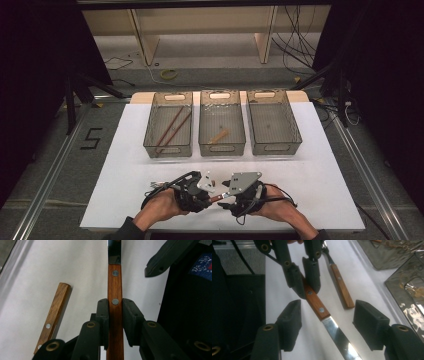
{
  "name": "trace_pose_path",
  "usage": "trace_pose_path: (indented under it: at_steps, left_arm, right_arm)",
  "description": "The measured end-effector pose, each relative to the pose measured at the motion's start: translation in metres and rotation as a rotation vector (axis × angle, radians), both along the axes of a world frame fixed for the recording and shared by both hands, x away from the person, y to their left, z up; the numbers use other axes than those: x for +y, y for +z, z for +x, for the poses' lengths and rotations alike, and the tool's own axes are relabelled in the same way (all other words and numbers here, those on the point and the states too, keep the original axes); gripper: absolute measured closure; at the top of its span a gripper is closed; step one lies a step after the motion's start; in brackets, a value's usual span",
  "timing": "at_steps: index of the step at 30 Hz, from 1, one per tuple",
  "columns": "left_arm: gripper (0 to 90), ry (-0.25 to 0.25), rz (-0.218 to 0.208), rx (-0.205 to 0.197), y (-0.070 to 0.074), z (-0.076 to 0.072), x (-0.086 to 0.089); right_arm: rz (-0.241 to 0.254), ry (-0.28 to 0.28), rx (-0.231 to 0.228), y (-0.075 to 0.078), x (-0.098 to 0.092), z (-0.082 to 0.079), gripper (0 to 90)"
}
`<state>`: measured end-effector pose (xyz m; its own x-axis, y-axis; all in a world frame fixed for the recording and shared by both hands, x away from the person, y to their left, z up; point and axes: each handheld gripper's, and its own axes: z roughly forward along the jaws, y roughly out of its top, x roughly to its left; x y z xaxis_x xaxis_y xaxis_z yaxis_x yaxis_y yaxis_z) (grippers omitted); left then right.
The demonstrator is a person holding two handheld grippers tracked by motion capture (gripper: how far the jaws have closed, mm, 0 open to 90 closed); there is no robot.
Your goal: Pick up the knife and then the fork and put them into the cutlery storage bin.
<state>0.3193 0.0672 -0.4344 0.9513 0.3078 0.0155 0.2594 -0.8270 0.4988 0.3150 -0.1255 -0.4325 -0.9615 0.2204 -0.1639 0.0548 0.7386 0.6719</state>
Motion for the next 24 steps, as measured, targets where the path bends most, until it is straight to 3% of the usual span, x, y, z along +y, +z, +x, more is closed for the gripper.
trace_pose_path:
  at_steps: [4, 19, 24]
  left_arm:
    - [75.6, -0.019, -0.02, -0.005, 0.002, -0.003, -0.003]
    - [75.6, -0.087, -0.001, -0.006, 0.004, -0.008, -0.007]
    - [75.5, -0.114, 0.009, 0.0, 0.005, -0.009, -0.009]
  right_arm:
    - [-0.042, 0.033, -0.024, -0.004, 0.003, -0.003, 44.5]
    - [-0.142, 0.103, -0.091, -0.013, 0.01, -0.01, 60.0]
    - [-0.164, 0.133, -0.077, -0.015, 0.012, -0.013, 65.8]
